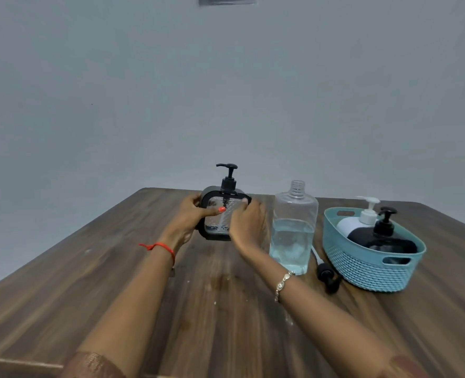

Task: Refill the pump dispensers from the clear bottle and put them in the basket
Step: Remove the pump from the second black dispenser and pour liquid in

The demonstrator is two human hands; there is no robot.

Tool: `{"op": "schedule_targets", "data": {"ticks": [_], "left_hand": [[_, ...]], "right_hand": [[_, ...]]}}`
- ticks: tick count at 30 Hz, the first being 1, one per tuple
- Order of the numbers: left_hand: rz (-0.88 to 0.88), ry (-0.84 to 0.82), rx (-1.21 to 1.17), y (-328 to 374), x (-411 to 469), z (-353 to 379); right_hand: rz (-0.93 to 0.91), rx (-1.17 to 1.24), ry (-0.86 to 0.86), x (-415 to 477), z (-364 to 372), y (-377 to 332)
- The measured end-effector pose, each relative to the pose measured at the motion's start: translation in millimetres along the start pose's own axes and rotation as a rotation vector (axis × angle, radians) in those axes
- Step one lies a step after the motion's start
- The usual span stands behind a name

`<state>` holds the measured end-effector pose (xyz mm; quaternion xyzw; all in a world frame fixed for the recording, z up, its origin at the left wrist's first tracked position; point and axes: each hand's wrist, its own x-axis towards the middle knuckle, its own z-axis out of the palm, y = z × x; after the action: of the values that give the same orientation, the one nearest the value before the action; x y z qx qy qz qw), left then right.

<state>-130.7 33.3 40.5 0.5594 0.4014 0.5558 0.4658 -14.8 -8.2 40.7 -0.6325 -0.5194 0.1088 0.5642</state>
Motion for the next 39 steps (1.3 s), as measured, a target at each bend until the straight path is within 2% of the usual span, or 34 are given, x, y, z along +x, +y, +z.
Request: {"op": "schedule_targets", "data": {"ticks": [3,6,9,11,20,23,27,29,30,34,36,39], "left_hand": [[-0.005,0.003,-0.002,2.4,-21.8,4.2],[-0.002,-0.034,0.006,5.6,-38.1,10.7],[0.013,-0.056,-0.012,7.9,-46.3,13.0],[0.016,-0.074,0.002,9.0,-50.2,13.1],[-0.012,-0.242,-0.01,2.8,-57.6,11.8],[-0.006,-0.272,-0.033,5.0,-57.4,12.8],[-0.01,-0.238,-0.067,4.5,-57.5,18.1],[-0.011,-0.205,-0.062,5.0,-56.8,18.9],[-0.013,-0.186,-0.054,5.5,-56.5,19.2],[-0.019,-0.113,-0.032,5.6,-57.5,23.3],[-0.013,-0.107,-0.026,7.0,-59.2,24.8],[-0.021,-0.121,-0.034,9.9,-61.4,23.6]], "right_hand": [[-0.132,-0.03,-0.068,-2.5,-25.5,-10.9],[-0.161,-0.06,-0.189,2.5,-38.8,-14.9],[-0.196,0.08,-0.212,5.5,-53.2,-17.1],[-0.204,0.178,-0.292,5.7,-66.6,-20.2],[-0.312,0.271,-0.649,22.7,-98.9,-11.9],[-0.277,0.386,-0.818,34.9,-106.9,-8.1],[-0.182,0.566,-0.935,41.7,-110.1,-7.6],[-0.141,0.617,-0.925,40.4,-109.0,-8.0],[-0.158,0.581,-0.867,38.9,-108.0,-8.7],[-0.292,0.169,-0.538,30.8,-103.2,-10.4],[-0.286,0.186,-0.512,29.6,-101.9,-11.0],[-0.174,0.361,-0.603,34.7,-106.3,-14.0]]}}
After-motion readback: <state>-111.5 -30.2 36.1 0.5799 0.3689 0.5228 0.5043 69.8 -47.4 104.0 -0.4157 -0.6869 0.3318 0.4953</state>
